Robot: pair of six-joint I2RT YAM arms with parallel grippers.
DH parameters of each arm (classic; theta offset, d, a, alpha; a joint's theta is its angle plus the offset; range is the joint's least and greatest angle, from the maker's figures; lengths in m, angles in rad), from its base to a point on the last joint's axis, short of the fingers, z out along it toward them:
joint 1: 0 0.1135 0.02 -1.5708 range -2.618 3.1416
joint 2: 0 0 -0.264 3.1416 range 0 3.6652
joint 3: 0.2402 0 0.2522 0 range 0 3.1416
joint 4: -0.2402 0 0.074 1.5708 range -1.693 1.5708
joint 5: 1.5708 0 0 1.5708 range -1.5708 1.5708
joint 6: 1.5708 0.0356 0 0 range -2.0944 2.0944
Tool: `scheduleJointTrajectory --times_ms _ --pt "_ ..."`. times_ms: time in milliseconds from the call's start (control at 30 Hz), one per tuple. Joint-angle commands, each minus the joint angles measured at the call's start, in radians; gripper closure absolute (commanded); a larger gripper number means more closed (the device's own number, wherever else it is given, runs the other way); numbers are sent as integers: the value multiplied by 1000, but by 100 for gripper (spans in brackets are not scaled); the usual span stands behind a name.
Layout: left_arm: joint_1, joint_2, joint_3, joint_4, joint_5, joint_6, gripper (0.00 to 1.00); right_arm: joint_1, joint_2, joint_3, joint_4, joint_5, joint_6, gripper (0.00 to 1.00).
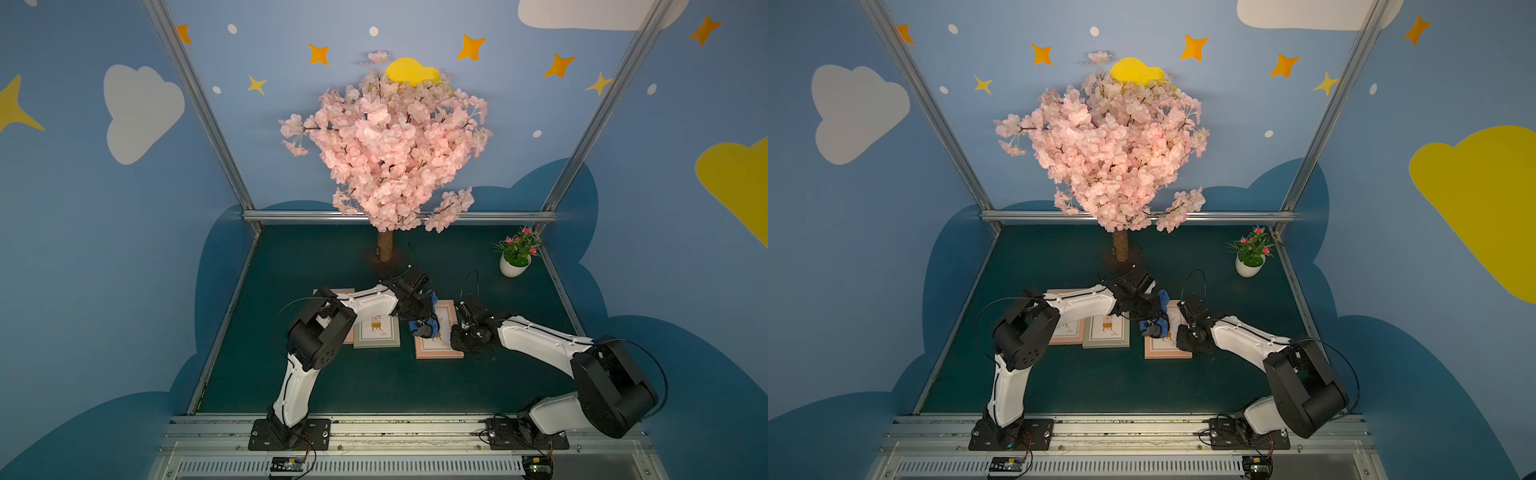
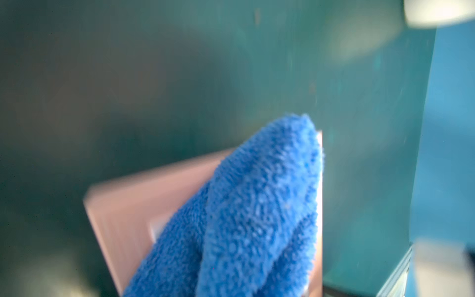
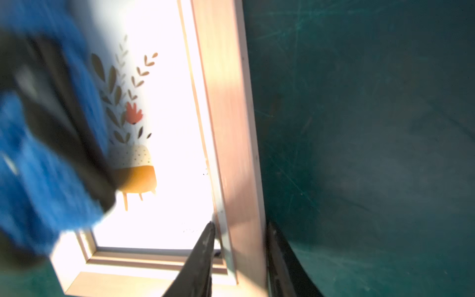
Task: Wipe the picture frame with a cloth
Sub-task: Wipe the dirt from the picture frame.
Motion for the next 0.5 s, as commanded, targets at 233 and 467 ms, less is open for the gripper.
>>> scheduleJointTrajectory --times_ms 233,467 --pt "-88 -70 -112 -62 -20 -31 97 -4 40 8 -62 11 -2 65" --pt "54 71 101 -101 -31 33 97 -5 24 10 -77 7 1 65"
